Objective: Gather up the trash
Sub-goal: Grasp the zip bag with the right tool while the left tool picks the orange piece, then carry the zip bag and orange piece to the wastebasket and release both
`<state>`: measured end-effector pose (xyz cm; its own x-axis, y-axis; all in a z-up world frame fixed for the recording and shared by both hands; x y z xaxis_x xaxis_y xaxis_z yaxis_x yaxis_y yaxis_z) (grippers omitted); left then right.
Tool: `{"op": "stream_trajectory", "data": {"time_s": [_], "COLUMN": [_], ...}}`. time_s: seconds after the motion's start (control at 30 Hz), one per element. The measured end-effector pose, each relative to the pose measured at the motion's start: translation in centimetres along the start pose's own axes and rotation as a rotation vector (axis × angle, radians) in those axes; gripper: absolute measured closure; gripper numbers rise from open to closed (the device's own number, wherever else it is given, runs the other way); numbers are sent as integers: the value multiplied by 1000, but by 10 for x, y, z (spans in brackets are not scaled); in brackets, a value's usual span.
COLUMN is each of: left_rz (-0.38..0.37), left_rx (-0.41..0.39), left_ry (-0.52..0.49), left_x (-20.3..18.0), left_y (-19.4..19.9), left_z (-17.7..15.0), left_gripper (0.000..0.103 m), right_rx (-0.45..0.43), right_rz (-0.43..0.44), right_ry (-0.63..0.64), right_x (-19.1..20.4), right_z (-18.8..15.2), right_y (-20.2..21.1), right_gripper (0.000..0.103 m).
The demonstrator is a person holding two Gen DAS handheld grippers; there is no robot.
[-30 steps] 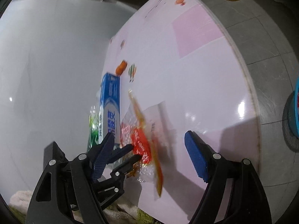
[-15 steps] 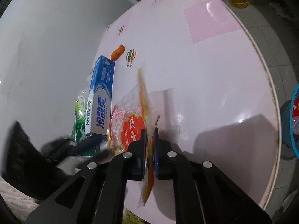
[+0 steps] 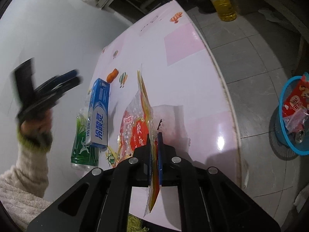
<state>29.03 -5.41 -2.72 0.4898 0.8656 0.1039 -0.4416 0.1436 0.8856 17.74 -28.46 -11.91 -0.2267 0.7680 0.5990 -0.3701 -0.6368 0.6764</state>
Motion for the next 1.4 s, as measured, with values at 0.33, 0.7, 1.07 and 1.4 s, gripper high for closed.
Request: {"op": "stream_trajectory", "data": {"time_s": [0.33, 0.7, 1.07, 1.4], "left_rz": [86, 46, 34, -197], "left_rx": [289, 326, 75, -98], "left_ry": [-70, -25, 62, -8], "left_x": [41, 53, 49, -76], "left_y": [-101, -112, -53, 10], "left_z": [5, 10, 46, 91], "left_gripper": [57, 90, 94, 94], "right_rx": [-32, -51, -134, -358], "right_rz": [-2, 13, 43, -61], "right_ry": [-12, -35, -68, -224], "right_x": [-7, -10, -12, -62], "right_z": [0, 2, 2, -23], "right_y": [13, 14, 30, 118], "right_gripper": [98, 98, 98, 98]}}
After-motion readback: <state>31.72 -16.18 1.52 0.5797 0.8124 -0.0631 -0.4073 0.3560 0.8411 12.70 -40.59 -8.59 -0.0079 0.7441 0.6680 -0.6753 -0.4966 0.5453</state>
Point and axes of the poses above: each gripper's, at about its wrist camera, not at the fingertips, and y roughly against the way its jaws point, x to its left, z to its top, the point moved 5 cm from there along -y, roughly the way its jaws point, and after that the axes turned 12 degrees about y, right-handed, at the moved point
